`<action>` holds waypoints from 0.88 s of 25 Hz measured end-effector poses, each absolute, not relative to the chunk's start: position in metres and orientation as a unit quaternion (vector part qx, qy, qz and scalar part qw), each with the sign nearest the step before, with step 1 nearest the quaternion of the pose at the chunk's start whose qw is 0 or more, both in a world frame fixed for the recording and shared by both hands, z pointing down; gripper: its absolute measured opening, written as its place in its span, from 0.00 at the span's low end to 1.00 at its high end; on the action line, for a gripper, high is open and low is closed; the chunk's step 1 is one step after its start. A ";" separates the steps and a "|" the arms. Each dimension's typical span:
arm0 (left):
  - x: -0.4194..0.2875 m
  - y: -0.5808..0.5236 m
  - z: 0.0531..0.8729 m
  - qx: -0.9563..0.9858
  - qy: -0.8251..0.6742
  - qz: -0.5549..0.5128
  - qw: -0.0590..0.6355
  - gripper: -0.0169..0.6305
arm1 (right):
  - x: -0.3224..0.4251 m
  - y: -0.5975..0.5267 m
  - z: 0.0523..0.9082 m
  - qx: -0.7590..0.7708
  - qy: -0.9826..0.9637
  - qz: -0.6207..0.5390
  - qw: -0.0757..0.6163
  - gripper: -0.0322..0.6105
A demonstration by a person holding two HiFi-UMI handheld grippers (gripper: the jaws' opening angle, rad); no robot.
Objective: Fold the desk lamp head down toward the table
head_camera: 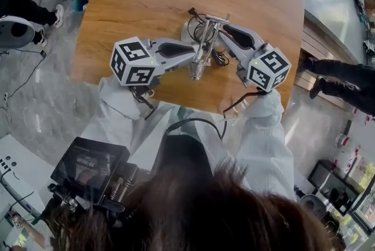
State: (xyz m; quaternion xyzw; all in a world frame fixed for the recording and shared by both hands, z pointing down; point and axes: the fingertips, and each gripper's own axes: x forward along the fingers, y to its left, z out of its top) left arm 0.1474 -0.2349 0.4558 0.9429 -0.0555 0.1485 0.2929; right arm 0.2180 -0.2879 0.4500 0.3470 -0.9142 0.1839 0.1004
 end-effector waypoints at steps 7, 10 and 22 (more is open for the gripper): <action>0.115 -0.277 0.377 0.930 -0.320 0.092 0.155 0.08 | 0.227 -0.252 0.393 0.475 -0.865 0.150 0.065 0.06; 0.128 -0.276 0.340 0.924 -0.356 0.060 0.127 0.03 | 0.208 -0.247 0.354 0.508 -0.852 0.116 0.048 0.05; 0.151 -0.261 0.302 0.927 -0.360 0.041 0.095 0.03 | 0.195 -0.240 0.298 0.557 -0.828 0.065 0.027 0.05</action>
